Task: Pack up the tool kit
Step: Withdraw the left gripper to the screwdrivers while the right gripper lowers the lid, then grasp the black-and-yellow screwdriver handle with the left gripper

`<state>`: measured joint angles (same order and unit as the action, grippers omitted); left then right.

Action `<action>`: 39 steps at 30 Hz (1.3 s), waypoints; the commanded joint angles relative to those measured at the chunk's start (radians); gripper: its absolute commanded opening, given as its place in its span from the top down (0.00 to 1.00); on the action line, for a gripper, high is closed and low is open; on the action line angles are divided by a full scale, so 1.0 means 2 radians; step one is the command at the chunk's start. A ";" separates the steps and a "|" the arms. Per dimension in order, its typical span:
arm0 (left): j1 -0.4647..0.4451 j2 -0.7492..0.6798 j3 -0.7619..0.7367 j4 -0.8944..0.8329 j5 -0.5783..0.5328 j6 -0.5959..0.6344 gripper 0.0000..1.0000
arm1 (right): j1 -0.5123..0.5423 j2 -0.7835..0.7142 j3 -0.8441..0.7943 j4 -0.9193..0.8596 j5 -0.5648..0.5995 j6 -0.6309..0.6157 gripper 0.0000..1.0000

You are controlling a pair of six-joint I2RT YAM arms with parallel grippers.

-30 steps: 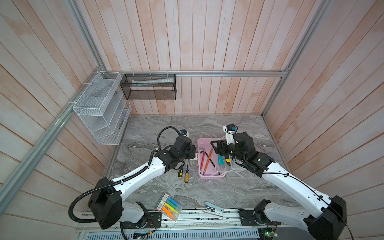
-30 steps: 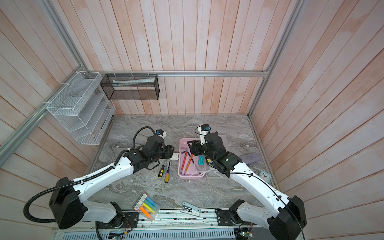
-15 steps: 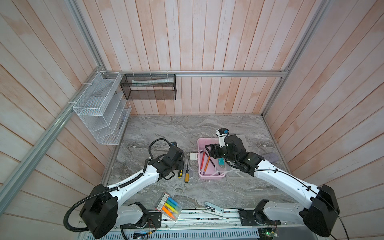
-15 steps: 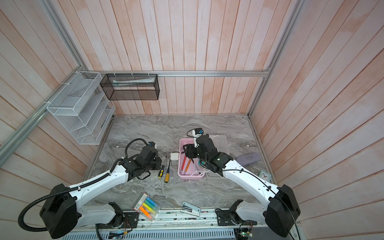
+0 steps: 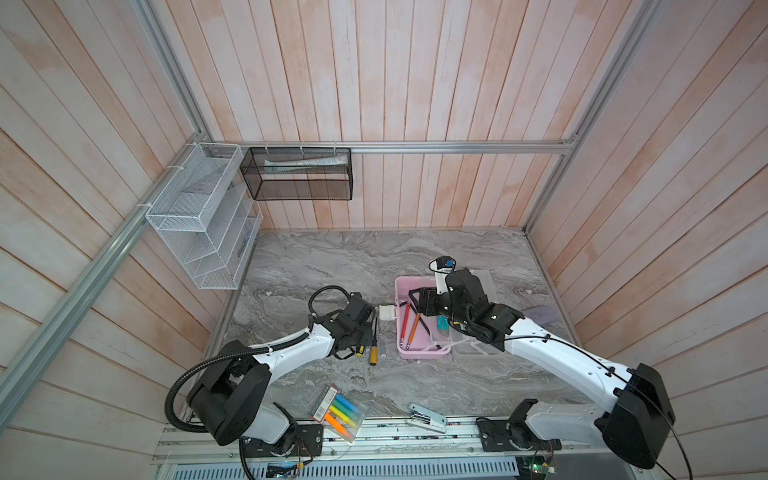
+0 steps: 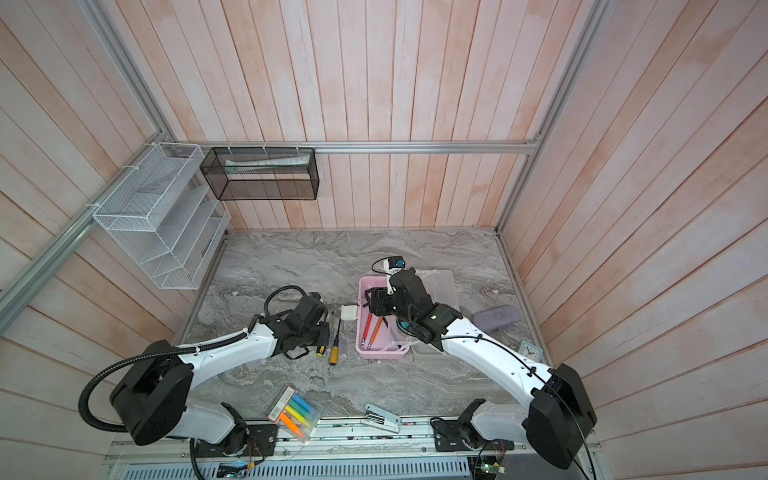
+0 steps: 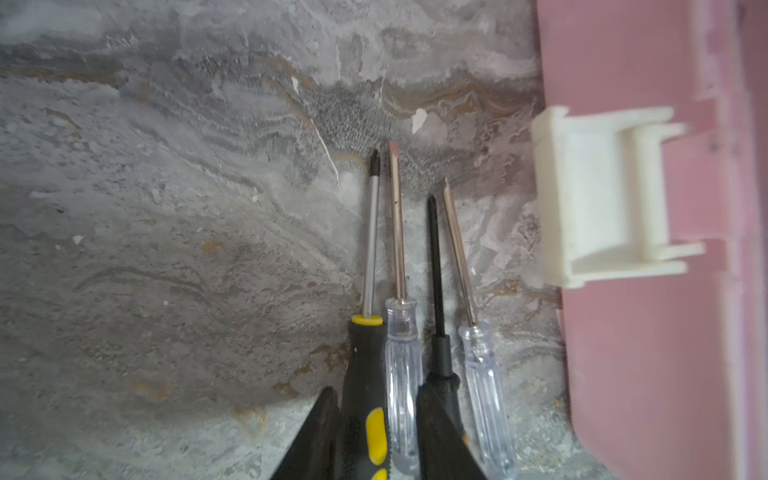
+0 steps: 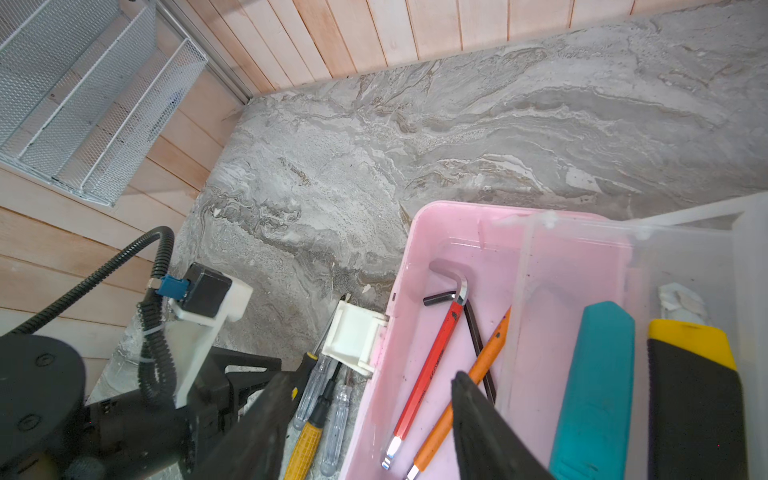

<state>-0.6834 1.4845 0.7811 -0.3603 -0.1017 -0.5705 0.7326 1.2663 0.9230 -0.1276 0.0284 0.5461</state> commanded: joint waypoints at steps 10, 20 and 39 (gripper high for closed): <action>0.002 0.038 -0.005 0.007 -0.014 -0.009 0.69 | 0.000 0.003 -0.014 0.013 0.000 0.002 0.39; 0.000 0.057 0.004 0.000 -0.037 -0.006 0.69 | -0.007 0.003 -0.019 0.017 -0.008 0.002 0.39; 0.000 0.078 0.014 -0.012 -0.042 -0.011 0.74 | -0.034 -0.007 -0.037 0.033 -0.029 0.006 0.40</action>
<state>-0.6834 1.6100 0.8078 -0.3450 -0.1715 -0.5800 0.6739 1.2686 0.8604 -0.0746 -0.0124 0.5507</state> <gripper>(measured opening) 0.264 0.604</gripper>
